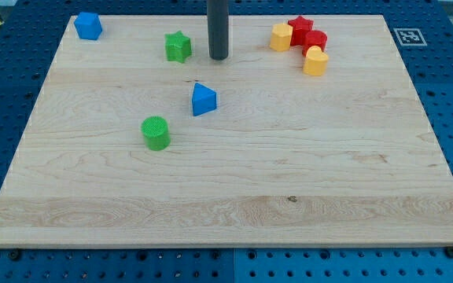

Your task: Separate the yellow heart from the red circle

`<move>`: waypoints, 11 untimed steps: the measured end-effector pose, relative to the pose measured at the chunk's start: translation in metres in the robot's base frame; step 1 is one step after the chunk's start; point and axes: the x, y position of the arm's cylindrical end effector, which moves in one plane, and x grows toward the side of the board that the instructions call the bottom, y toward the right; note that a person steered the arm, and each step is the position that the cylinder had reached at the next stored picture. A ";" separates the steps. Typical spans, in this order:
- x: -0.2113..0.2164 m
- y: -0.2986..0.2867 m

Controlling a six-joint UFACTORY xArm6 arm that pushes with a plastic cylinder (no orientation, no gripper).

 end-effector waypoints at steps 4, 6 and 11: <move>0.034 0.124; 0.042 0.189; -0.026 0.145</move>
